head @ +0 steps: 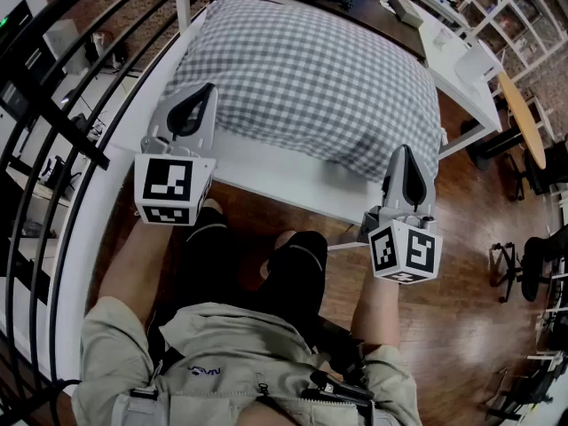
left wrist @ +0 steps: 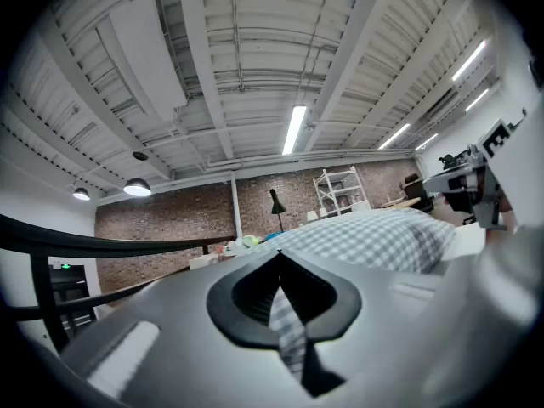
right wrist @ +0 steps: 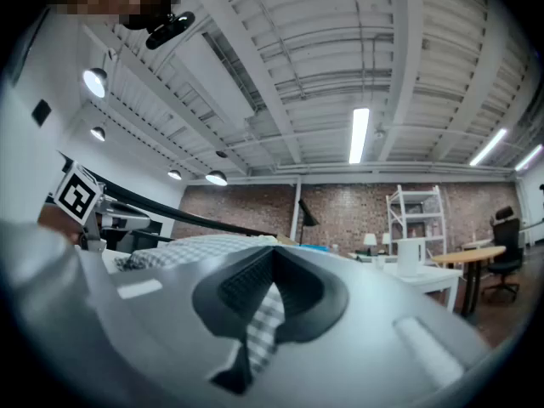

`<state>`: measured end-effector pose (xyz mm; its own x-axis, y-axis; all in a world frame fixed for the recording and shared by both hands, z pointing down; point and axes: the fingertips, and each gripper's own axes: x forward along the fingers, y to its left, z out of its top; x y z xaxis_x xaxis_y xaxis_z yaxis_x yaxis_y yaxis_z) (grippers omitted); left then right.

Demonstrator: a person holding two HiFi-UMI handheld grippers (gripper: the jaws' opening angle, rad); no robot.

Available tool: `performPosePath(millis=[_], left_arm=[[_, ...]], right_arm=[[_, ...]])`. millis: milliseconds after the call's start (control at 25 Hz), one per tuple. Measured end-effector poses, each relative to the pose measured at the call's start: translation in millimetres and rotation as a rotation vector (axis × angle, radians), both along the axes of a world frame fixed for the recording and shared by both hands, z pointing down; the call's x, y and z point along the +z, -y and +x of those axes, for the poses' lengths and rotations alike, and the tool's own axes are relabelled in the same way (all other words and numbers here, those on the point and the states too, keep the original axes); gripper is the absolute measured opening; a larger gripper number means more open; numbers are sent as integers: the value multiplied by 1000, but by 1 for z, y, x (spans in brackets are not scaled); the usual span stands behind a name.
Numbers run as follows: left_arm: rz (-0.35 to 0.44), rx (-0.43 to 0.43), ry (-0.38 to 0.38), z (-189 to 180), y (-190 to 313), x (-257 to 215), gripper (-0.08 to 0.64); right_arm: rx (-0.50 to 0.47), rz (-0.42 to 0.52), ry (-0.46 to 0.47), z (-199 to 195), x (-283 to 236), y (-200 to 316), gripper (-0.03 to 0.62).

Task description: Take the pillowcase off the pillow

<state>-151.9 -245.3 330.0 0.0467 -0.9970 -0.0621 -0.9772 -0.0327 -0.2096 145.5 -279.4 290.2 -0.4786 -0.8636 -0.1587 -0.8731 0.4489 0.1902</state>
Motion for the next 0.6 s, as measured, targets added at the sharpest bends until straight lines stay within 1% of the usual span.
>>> performPosePath(millis=[120, 240, 400, 440, 600], left_arm=[[-54, -60, -35, -41, 13, 3, 5], [-110, -96, -37, -76, 16, 8, 5], [-235, -133, -54, -121, 17, 37, 5], [-250, -137, -62, -130, 19, 42, 5], [-253, -134, -79, -158, 23, 51, 21]], right_arm=[[-89, 14, -34, -55, -10, 10, 2], [-183, 5, -80, -117, -13, 8, 3], [-308, -22, -173, -203, -1, 3, 3], [-332, -26, -209, -223, 3, 2, 3], [-404, -61, -372, -298, 32, 5, 5]])
